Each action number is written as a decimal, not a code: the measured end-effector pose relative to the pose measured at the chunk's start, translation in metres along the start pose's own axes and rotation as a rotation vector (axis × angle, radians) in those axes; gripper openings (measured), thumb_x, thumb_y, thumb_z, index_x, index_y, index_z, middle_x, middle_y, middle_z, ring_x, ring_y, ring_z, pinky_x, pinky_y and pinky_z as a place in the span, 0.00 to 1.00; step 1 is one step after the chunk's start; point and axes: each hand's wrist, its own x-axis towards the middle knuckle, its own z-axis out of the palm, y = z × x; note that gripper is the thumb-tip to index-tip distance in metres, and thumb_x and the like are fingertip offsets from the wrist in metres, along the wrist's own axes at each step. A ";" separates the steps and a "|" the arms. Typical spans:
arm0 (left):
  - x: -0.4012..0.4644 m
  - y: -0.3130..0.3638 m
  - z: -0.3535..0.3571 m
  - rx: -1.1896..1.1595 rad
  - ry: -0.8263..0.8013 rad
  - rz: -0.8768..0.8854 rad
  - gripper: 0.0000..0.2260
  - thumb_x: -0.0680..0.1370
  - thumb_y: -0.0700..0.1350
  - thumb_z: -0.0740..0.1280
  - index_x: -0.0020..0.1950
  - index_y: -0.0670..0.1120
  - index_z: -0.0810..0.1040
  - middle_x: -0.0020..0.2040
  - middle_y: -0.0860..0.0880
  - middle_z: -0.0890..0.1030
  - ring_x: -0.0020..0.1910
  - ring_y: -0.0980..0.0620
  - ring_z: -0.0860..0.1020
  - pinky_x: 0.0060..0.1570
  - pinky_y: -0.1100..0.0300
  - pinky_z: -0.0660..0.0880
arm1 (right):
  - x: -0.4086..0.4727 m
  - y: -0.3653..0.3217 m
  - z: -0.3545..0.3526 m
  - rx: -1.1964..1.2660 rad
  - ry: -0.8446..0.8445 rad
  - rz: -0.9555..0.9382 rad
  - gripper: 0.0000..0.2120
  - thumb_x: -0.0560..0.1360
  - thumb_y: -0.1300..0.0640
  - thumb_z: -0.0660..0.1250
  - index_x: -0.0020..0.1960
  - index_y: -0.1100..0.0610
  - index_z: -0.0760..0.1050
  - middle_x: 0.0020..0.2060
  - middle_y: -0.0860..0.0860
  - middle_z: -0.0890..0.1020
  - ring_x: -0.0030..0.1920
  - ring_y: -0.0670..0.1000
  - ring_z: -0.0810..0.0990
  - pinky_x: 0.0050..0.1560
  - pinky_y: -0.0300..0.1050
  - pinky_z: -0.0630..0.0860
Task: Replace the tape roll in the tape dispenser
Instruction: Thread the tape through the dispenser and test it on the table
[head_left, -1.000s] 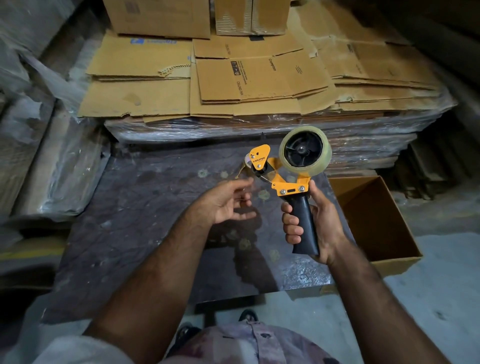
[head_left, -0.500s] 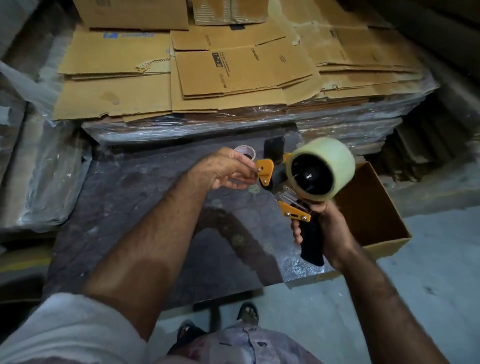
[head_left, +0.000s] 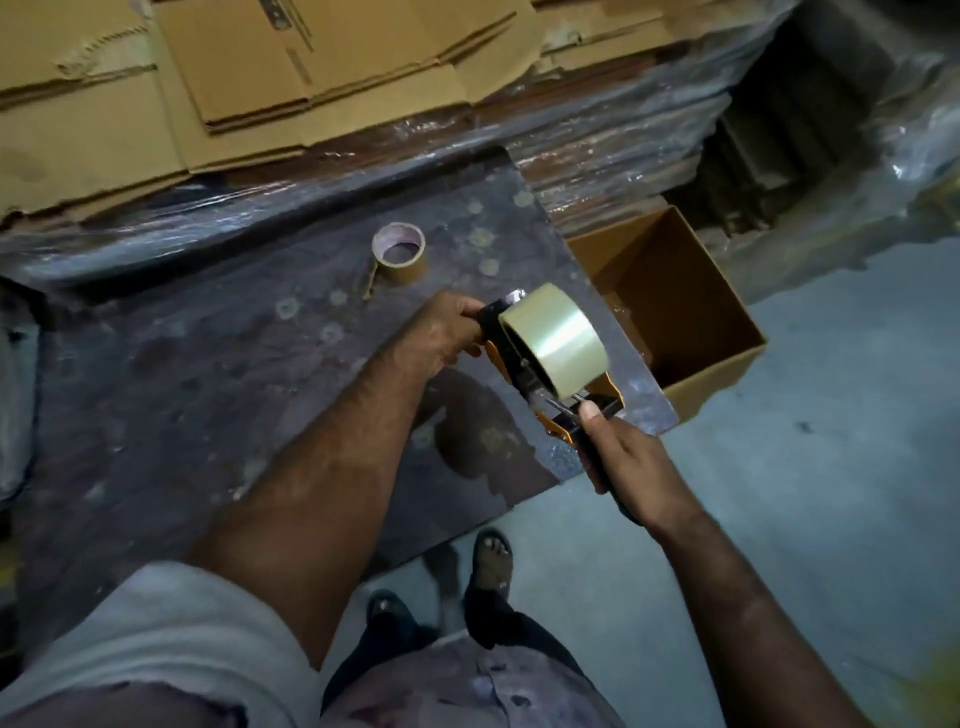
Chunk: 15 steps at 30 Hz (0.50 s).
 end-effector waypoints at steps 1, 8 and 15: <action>0.004 -0.005 0.006 0.029 0.014 0.028 0.10 0.75 0.33 0.67 0.43 0.46 0.83 0.32 0.48 0.80 0.29 0.54 0.75 0.31 0.65 0.68 | -0.005 0.004 -0.001 -0.038 0.020 -0.024 0.37 0.78 0.28 0.50 0.37 0.60 0.73 0.29 0.57 0.78 0.30 0.49 0.76 0.37 0.43 0.71; 0.032 -0.047 0.058 0.050 0.037 0.085 0.09 0.66 0.42 0.78 0.30 0.51 0.82 0.27 0.55 0.80 0.31 0.53 0.77 0.36 0.63 0.73 | -0.031 0.052 -0.001 0.078 0.102 0.185 0.32 0.79 0.32 0.52 0.39 0.57 0.80 0.29 0.57 0.81 0.28 0.48 0.77 0.30 0.38 0.73; 0.047 -0.051 0.119 0.133 0.001 0.101 0.05 0.64 0.53 0.75 0.36 0.63 0.83 0.31 0.58 0.81 0.38 0.48 0.83 0.47 0.47 0.84 | -0.043 0.105 -0.017 -0.060 0.311 0.208 0.27 0.76 0.38 0.53 0.26 0.51 0.72 0.22 0.51 0.78 0.27 0.47 0.77 0.34 0.47 0.70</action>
